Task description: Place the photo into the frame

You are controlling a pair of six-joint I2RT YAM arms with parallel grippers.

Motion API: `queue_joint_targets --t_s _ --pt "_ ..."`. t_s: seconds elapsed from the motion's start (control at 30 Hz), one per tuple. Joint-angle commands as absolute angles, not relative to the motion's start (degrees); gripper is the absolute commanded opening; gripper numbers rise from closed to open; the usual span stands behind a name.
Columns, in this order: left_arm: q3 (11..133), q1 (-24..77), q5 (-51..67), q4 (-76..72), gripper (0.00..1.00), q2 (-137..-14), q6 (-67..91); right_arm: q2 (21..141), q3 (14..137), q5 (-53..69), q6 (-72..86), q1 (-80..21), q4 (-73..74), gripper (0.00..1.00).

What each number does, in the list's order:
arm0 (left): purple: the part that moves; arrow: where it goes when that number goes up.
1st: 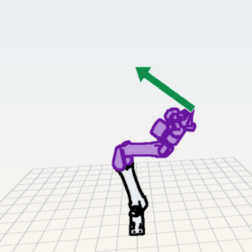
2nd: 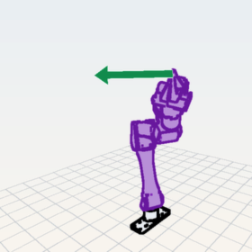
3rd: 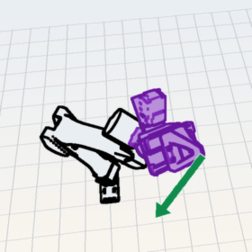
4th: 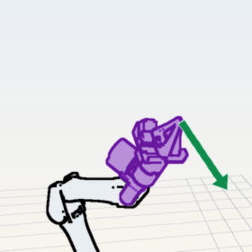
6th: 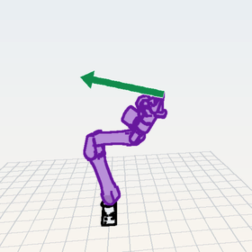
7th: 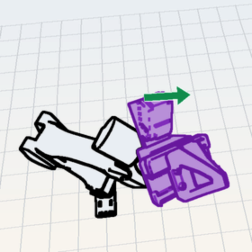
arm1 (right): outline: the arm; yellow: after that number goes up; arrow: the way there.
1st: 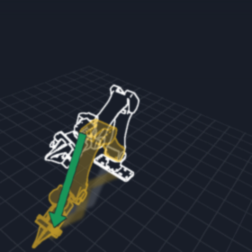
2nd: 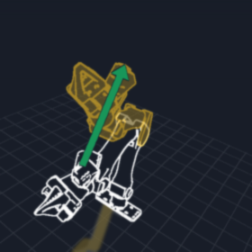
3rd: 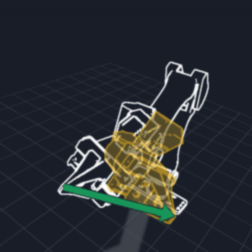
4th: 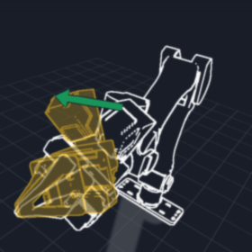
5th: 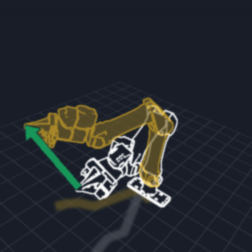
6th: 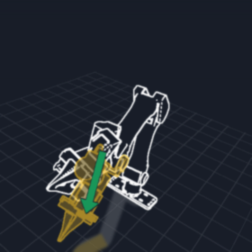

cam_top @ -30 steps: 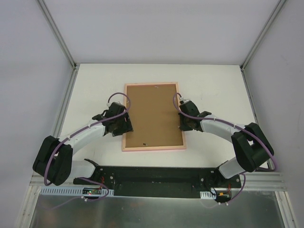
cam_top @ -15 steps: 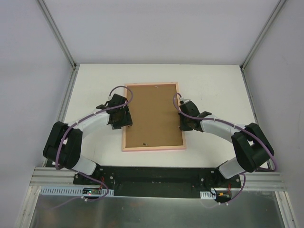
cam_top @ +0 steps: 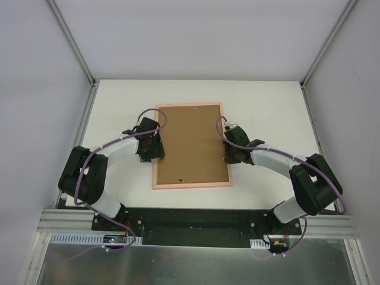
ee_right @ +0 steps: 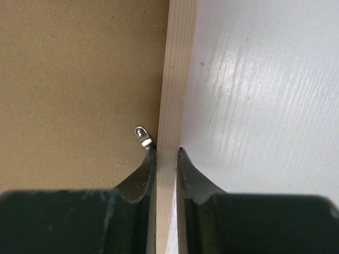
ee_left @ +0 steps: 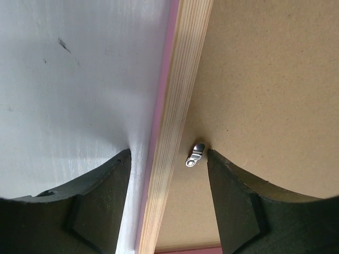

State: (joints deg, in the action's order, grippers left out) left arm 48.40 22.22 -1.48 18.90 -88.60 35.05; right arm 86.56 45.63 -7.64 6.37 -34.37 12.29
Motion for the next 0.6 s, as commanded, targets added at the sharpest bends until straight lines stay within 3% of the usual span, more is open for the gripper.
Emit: queue_joint_targets --t_s 0.0,0.2,0.57 --pt "49.3 20.7 -1.8 17.5 0.58 -89.7 33.9 85.4 44.8 -6.0 4.0 -34.7 13.7 0.01" --pt "48.3 19.3 -1.5 17.0 0.52 -89.2 34.1 85.8 44.7 -6.2 4.0 -34.6 13.7 0.01" --pt "45.4 19.2 -0.1 16.3 0.27 -87.3 35.0 85.8 44.6 -6.1 4.0 -34.5 13.5 0.01"
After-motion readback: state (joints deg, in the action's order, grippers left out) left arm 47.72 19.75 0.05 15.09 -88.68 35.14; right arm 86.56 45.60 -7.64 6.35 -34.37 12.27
